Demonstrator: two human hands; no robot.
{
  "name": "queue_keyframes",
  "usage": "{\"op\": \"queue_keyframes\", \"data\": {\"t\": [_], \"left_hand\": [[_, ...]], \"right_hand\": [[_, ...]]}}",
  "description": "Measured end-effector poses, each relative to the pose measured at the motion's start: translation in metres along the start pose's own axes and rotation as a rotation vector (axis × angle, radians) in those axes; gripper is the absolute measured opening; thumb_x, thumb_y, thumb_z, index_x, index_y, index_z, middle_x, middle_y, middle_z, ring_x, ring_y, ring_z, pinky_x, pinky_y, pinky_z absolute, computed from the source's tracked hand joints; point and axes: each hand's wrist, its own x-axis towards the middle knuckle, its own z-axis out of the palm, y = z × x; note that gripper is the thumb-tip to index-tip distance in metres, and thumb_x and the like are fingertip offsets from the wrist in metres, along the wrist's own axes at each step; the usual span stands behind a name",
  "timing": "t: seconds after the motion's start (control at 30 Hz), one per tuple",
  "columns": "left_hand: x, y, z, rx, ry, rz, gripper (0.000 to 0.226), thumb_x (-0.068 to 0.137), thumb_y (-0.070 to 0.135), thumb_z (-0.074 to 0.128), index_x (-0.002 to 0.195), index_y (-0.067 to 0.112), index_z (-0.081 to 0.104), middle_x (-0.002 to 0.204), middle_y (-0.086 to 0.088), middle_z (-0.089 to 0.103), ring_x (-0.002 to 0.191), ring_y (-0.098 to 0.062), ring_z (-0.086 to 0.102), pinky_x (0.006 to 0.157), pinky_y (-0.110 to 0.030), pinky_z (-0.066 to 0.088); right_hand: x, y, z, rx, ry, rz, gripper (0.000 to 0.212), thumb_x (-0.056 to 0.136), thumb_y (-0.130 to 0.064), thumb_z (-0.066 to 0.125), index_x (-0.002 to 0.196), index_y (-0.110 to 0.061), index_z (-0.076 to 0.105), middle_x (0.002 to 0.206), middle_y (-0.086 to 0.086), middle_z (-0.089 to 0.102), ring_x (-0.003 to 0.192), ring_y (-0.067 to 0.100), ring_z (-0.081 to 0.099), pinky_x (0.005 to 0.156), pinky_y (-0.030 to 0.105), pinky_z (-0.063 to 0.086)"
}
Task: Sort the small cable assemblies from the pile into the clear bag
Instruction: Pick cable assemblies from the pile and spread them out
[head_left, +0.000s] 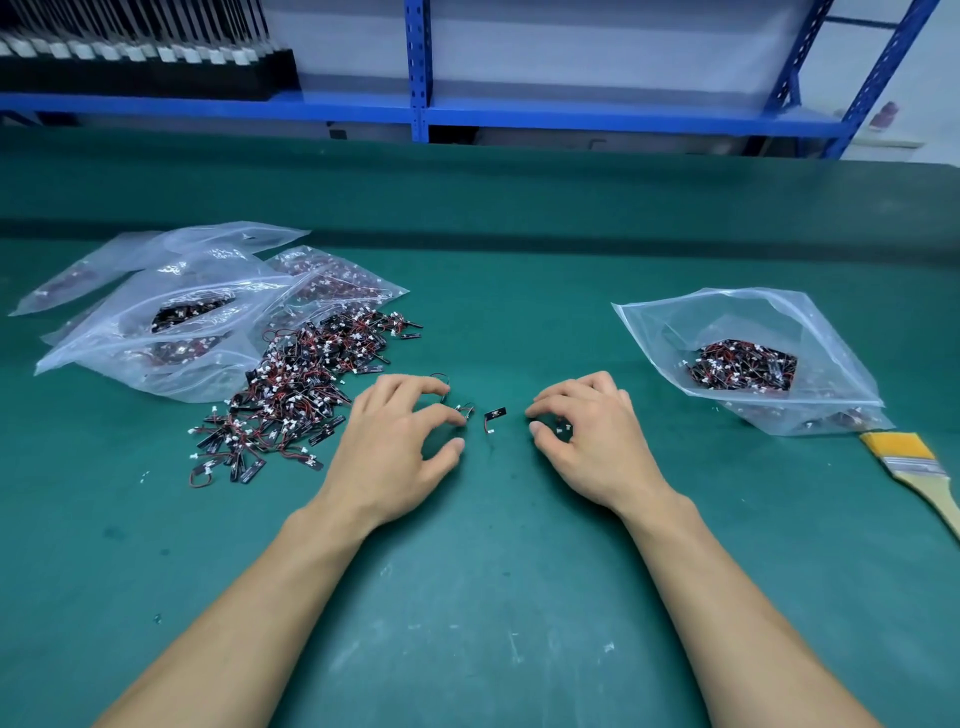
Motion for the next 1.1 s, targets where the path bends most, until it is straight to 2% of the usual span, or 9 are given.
{"op": "queue_keyframes", "data": {"t": [0.13, 0.27, 0.37, 0.47, 0.57, 0.63, 0.87, 0.97, 1.1], "left_hand": [[0.002, 0.003, 0.003, 0.014, -0.083, 0.022, 0.034, 0.091, 0.046, 0.064, 0.123, 0.036, 0.066, 0.141, 0.011, 0.048, 0.131, -0.018, 0.034, 0.113, -0.038, 0.019], [0.003, -0.004, 0.001, -0.007, -0.003, -0.020, 0.039, 0.091, 0.042, 0.064, 0.128, 0.031, 0.062, 0.138, 0.013, 0.052, 0.131, -0.016, 0.037, 0.114, -0.037, 0.020], [0.002, -0.010, 0.000, 0.011, -0.029, -0.052, 0.046, 0.093, 0.041, 0.061, 0.136, 0.028, 0.056, 0.137, 0.015, 0.054, 0.132, -0.013, 0.037, 0.116, -0.034, 0.017], [0.002, -0.013, 0.000, 0.029, -0.054, -0.055, 0.044, 0.094, 0.039, 0.059, 0.137, 0.028, 0.057, 0.136, 0.015, 0.055, 0.133, -0.011, 0.037, 0.117, -0.033, 0.014], [0.001, -0.014, -0.001, 0.037, -0.048, -0.071, 0.042, 0.093, 0.038, 0.059, 0.134, 0.028, 0.060, 0.133, 0.016, 0.056, 0.130, -0.012, 0.038, 0.115, -0.033, 0.016], [0.000, -0.015, -0.003, 0.026, -0.035, -0.093, 0.037, 0.093, 0.037, 0.061, 0.129, 0.029, 0.063, 0.127, 0.016, 0.058, 0.126, -0.013, 0.040, 0.111, -0.034, 0.022], [0.001, -0.014, -0.004, -0.009, 0.014, -0.128, 0.010, 0.091, 0.029, 0.068, 0.099, 0.027, 0.073, 0.099, 0.012, 0.061, 0.106, -0.019, 0.044, 0.094, -0.038, 0.036], [0.001, -0.016, -0.005, -0.022, 0.021, -0.117, 0.006, 0.091, 0.027, 0.069, 0.095, 0.025, 0.073, 0.093, 0.009, 0.060, 0.098, -0.020, 0.044, 0.092, -0.040, 0.039], [-0.005, -0.021, -0.012, -0.081, 0.065, -0.051, 0.003, 0.090, 0.024, 0.071, 0.092, 0.023, 0.074, 0.084, 0.008, 0.060, 0.085, -0.021, 0.046, 0.079, -0.035, 0.042]], "right_hand": [[0.000, 0.001, -0.002, 0.040, 0.066, 0.048, 0.012, 0.091, -0.025, 0.067, 0.100, -0.026, 0.074, 0.101, -0.018, 0.067, 0.104, 0.013, 0.043, 0.084, 0.031, 0.028], [-0.001, 0.002, -0.005, 0.095, 0.106, 0.084, 0.013, 0.090, -0.021, 0.069, 0.101, -0.023, 0.074, 0.101, -0.013, 0.069, 0.107, 0.018, 0.047, 0.092, 0.037, 0.036], [-0.001, 0.003, -0.006, 0.106, 0.128, 0.103, 0.014, 0.089, -0.018, 0.069, 0.101, -0.022, 0.074, 0.102, -0.012, 0.069, 0.106, 0.019, 0.049, 0.093, 0.040, 0.040], [-0.001, 0.004, -0.006, 0.107, 0.132, 0.133, 0.015, 0.089, -0.017, 0.068, 0.102, -0.023, 0.074, 0.103, -0.013, 0.069, 0.107, 0.018, 0.048, 0.092, 0.038, 0.039], [-0.002, 0.005, -0.007, 0.105, 0.135, 0.162, 0.016, 0.089, -0.017, 0.067, 0.102, -0.024, 0.074, 0.105, -0.011, 0.069, 0.108, 0.018, 0.048, 0.094, 0.038, 0.040], [-0.001, 0.006, -0.007, 0.105, 0.144, 0.180, 0.016, 0.089, -0.017, 0.067, 0.102, -0.023, 0.074, 0.105, -0.010, 0.069, 0.108, 0.019, 0.049, 0.095, 0.041, 0.042], [-0.001, 0.007, -0.009, 0.144, 0.157, 0.232, 0.016, 0.089, -0.018, 0.068, 0.103, -0.024, 0.073, 0.104, -0.013, 0.067, 0.106, 0.018, 0.049, 0.098, 0.043, 0.043], [-0.001, 0.007, -0.010, 0.157, 0.162, 0.248, 0.017, 0.089, -0.018, 0.067, 0.104, -0.025, 0.073, 0.100, -0.017, 0.063, 0.106, 0.018, 0.050, 0.098, 0.042, 0.043], [0.001, 0.010, -0.011, 0.188, 0.182, 0.288, 0.019, 0.089, -0.018, 0.067, 0.106, -0.026, 0.073, 0.100, -0.018, 0.062, 0.107, 0.018, 0.050, 0.096, 0.038, 0.044]]}}
